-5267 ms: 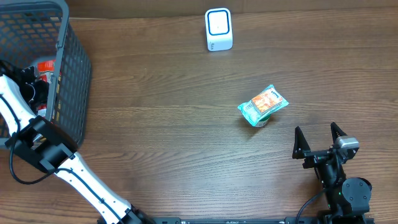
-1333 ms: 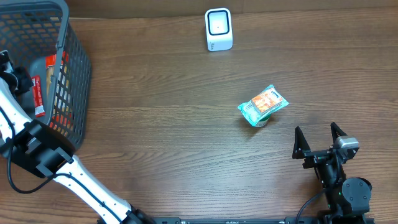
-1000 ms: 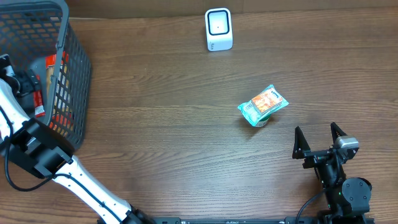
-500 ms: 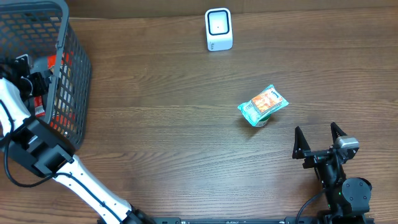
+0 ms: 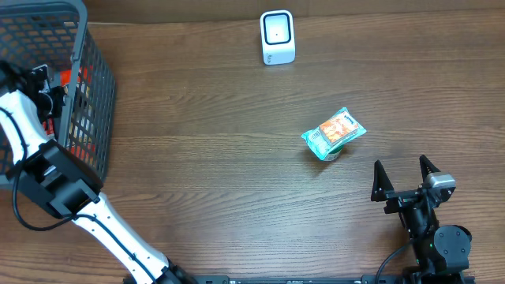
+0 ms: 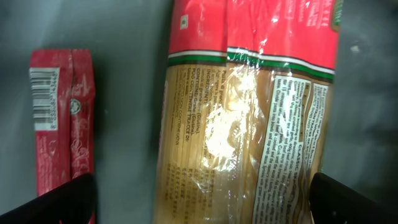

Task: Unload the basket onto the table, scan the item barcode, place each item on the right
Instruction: 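Close the left gripper on the red-and-tan spaghetti package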

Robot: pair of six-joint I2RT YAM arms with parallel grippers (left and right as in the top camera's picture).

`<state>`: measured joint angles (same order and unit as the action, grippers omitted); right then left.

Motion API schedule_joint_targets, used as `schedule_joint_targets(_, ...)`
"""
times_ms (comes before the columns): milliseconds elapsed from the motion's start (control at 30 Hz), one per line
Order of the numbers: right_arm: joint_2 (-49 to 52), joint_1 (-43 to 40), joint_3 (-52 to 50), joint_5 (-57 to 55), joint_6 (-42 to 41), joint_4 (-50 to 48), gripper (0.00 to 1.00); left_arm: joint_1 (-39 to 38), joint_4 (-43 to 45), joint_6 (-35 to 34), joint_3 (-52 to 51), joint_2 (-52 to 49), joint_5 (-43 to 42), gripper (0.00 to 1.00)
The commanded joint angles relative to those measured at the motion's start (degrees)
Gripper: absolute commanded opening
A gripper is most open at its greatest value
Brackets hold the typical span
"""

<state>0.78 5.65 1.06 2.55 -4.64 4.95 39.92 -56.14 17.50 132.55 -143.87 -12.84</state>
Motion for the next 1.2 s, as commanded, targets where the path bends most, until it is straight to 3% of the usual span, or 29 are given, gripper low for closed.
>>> schedule_joint_targets(0, -0.6, -0.2, -0.6, 0.0, 0.2, -0.3, 1.00, -2.0, -0.4, -3.0, -0.4, 1.7, 11.6, 1.00)
schedule_joint_targets(300, -0.6, -0.2, -0.6, 0.0, 0.2, -0.3, 1.00, -3.0, -0.8, -5.1, -0.5, 1.7, 25.3, 1.00)
schedule_joint_targets(433, -0.6, -0.2, -0.6, 0.0, 0.2, -0.3, 1.00, -1.3, -2.0, -5.0, -0.5, 1.7, 22.0, 1.00)
schedule_joint_targets(667, -0.6, -0.2, -0.6, 0.0, 0.2, -0.3, 1.00, 2.2, -2.2, -0.8, -0.5, 1.7, 9.1, 1.00)
schedule_joint_targets(933, -0.6, -0.2, -0.6, 0.0, 0.2, -0.3, 1.00, 4.1, 0.7, -0.7, -3.3, 1.7, 7.4, 1.00)
schedule_joint_targets(1167, -0.6, -0.2, -0.6, 0.0, 0.2, -0.3, 1.00, 4.3, 8.7, -0.8, -13.1, 1.7, 6.7, 1.00)
